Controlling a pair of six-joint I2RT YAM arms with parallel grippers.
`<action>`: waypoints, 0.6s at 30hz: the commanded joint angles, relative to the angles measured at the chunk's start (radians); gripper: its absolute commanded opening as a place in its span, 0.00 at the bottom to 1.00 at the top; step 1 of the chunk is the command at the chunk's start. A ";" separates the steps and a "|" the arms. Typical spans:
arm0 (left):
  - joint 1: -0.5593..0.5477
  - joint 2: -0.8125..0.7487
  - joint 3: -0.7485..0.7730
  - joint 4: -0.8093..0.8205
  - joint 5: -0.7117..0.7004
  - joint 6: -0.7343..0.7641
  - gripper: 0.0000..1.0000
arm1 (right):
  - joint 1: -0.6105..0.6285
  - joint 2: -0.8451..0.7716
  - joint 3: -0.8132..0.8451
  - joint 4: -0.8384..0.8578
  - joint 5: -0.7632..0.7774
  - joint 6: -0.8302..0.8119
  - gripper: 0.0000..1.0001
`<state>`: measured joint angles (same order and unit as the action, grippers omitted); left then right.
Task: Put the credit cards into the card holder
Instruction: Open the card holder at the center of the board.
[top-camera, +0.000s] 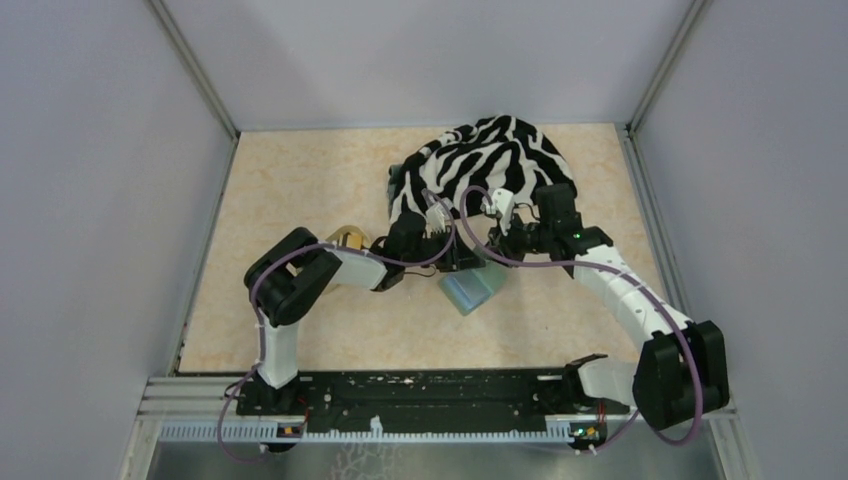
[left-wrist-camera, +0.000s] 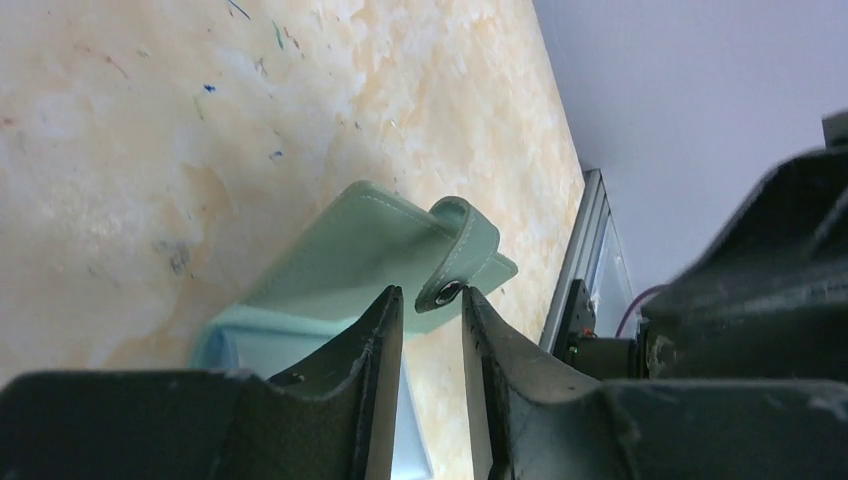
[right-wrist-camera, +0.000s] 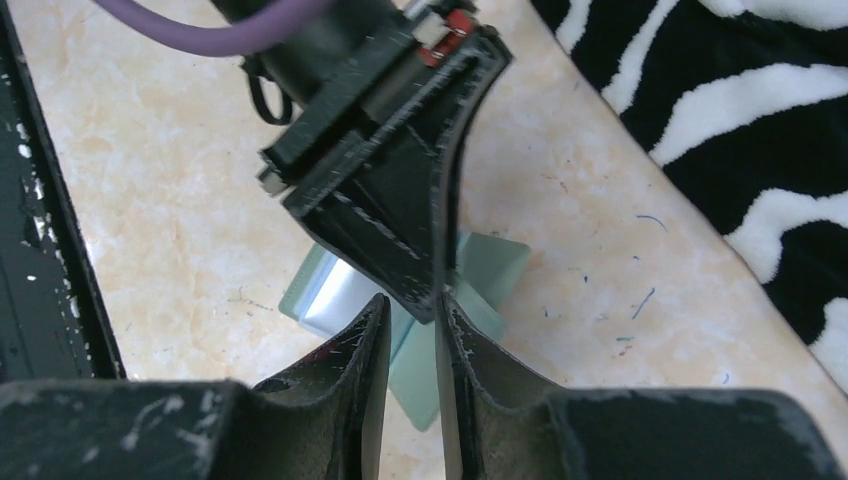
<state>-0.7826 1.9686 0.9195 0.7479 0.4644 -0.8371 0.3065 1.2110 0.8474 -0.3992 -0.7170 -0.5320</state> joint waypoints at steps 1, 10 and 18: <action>0.002 0.069 0.064 -0.002 0.012 -0.020 0.35 | 0.002 0.032 0.042 -0.004 -0.045 -0.007 0.23; 0.004 0.139 0.144 -0.003 0.021 -0.058 0.53 | -0.011 0.079 0.046 0.021 0.110 0.040 0.22; 0.026 0.157 0.126 0.070 0.039 -0.112 0.53 | -0.095 0.150 0.063 0.007 0.153 0.089 0.16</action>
<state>-0.7692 2.1052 1.0466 0.7509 0.4858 -0.9188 0.2413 1.3247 0.8478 -0.4084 -0.5911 -0.4763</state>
